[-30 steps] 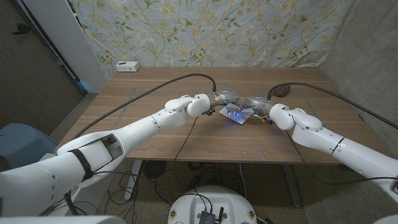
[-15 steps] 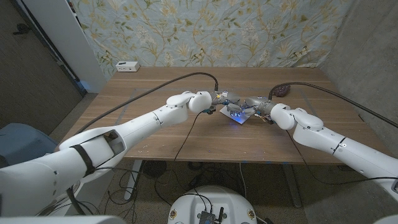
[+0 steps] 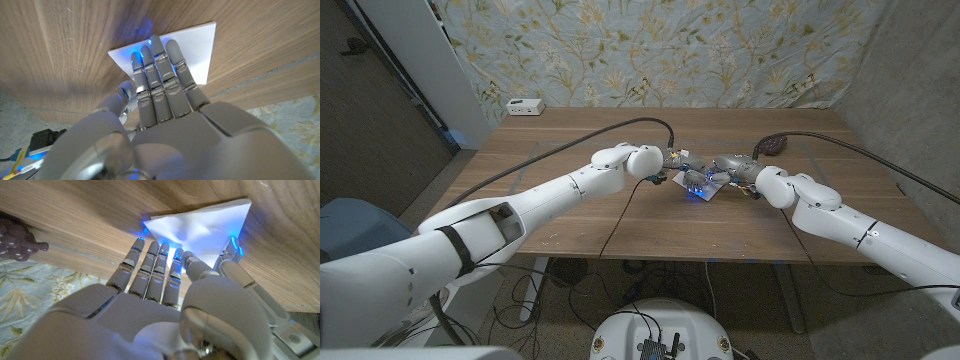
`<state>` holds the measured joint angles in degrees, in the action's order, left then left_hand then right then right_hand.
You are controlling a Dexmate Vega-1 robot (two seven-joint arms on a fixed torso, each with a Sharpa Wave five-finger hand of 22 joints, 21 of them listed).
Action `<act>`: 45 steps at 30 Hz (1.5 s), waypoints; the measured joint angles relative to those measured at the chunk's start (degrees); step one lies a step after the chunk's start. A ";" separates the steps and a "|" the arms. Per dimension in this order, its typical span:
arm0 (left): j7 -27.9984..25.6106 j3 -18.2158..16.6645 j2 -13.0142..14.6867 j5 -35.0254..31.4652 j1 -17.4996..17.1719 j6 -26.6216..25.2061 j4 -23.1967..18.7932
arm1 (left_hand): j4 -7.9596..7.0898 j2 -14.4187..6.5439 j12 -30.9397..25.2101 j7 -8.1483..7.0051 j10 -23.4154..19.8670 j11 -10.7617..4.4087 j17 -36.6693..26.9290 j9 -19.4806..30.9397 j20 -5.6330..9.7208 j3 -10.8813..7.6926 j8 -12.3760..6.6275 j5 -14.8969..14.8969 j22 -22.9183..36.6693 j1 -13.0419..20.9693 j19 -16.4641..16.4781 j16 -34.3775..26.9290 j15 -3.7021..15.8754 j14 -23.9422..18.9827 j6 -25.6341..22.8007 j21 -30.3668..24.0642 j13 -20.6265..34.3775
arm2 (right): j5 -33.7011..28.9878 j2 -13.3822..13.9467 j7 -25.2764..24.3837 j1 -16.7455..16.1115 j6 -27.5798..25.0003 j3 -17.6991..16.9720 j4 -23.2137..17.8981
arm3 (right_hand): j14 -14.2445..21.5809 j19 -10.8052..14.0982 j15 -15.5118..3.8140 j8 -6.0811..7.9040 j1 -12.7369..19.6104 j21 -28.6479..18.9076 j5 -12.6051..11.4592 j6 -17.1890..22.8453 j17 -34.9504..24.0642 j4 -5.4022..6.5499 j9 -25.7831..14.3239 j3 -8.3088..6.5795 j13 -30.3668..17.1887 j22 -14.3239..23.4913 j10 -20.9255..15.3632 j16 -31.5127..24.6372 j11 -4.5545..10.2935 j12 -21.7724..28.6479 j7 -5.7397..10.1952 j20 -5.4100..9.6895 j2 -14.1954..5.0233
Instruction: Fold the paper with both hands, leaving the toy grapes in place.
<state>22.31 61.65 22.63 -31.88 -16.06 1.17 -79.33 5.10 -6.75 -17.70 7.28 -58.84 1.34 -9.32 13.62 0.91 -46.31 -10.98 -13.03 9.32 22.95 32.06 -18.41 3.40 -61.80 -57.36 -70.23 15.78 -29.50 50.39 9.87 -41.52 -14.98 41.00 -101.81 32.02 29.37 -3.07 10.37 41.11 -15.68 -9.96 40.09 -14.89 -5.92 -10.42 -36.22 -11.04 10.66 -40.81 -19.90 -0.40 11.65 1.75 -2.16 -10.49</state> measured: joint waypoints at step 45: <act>-12.99 -6.18 7.45 -10.59 -8.82 -4.21 -17.94 | 1.91 -3.08 0.10 -2.09 -1.04 -1.74 -5.62 0.22 -4.04 3.00 -1.77 1.15 0.96 -3.05 -6.93 -1.92 2.24 1.03 -0.08 4.75 5.28 | -1.37 0.84 0.56 -0.80 -2.13 0.28 -0.96 | 0.01 0.00 0.00 0.00 -0.25 0.00 0.00 -0.66 -0.23 -0.20 0.00 0.20 0.01 0.01 0.95 0.22 -0.50 -0.44 0.05 0.00 0.21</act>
<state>9.32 55.47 30.08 -42.47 -24.88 -3.04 -97.27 7.01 -9.82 -17.60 5.19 -59.88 -0.40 -14.94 13.84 -3.12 -43.31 -12.75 -11.88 10.29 19.89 25.13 -20.32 5.64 -60.77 -57.44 -65.47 21.06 -30.87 51.23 10.42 -42.33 -17.10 41.28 -102.78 32.02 29.37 -3.07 10.37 40.86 -15.68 -9.96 39.44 -15.11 -6.12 -10.42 -36.01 -11.03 10.67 -39.86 -19.68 -0.90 11.21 1.80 -2.16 -10.27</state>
